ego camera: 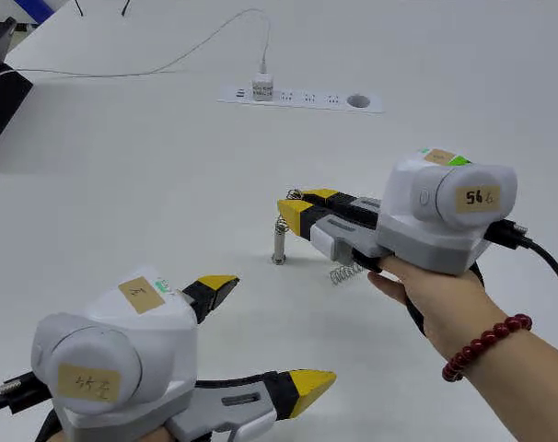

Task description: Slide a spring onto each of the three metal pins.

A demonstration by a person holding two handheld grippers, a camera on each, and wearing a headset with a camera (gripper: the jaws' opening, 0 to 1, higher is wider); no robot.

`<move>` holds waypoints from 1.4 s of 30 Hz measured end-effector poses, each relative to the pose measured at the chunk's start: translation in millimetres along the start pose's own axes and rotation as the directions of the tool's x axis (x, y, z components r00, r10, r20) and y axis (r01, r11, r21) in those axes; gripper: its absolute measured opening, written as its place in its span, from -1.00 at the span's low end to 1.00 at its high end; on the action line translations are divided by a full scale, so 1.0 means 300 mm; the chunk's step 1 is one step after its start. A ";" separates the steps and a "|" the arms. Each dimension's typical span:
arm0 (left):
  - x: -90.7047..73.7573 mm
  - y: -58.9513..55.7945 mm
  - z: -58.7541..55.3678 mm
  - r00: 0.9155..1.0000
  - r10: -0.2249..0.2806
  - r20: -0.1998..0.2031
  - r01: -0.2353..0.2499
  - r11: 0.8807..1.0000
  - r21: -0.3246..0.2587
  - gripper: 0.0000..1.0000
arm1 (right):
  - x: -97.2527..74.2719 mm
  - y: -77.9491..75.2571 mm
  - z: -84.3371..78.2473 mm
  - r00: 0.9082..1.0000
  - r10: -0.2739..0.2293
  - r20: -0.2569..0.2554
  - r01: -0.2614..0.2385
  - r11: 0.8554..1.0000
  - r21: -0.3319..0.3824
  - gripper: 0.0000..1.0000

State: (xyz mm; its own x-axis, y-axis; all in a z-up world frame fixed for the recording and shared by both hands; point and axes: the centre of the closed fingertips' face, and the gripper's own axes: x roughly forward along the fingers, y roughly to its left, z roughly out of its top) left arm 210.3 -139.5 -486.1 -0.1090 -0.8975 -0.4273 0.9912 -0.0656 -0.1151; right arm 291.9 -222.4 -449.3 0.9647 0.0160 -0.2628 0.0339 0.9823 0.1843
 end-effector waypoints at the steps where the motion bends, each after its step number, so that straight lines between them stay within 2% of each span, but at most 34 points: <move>1: 0.000 0.000 -0.002 1.000 0.001 -0.002 -0.001 1.000 -0.001 0.65 | 0.001 0.002 -0.001 1.000 0.001 -0.002 -0.001 1.000 -0.008 -0.77; 10: 0.001 0.000 -0.001 1.000 0.002 -0.003 -0.002 1.000 -0.011 0.70 | 0.007 0.010 -0.019 0.999 -0.004 -0.033 0.002 0.998 -0.062 -0.77; 18: 0.000 0.001 -0.001 1.000 0.004 -0.005 -0.004 1.000 -0.019 0.72 | 0.022 0.031 -0.036 0.998 0.004 -0.068 -0.015 0.987 -0.159 -0.77; 42: -0.003 0.001 -0.003 1.000 -0.001 -0.004 0.000 1.000 -0.031 0.69 | 0.053 0.017 -0.145 0.986 -0.010 -0.165 -0.020 0.983 -0.182 -0.77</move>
State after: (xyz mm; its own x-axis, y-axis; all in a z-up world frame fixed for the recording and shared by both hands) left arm 210.6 -138.3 -486.4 -0.1099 -0.8959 -0.4304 0.9883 -0.0524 -0.1431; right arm 296.2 -209.0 -493.7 0.9080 0.0366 -0.4173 -0.0339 0.9993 0.0140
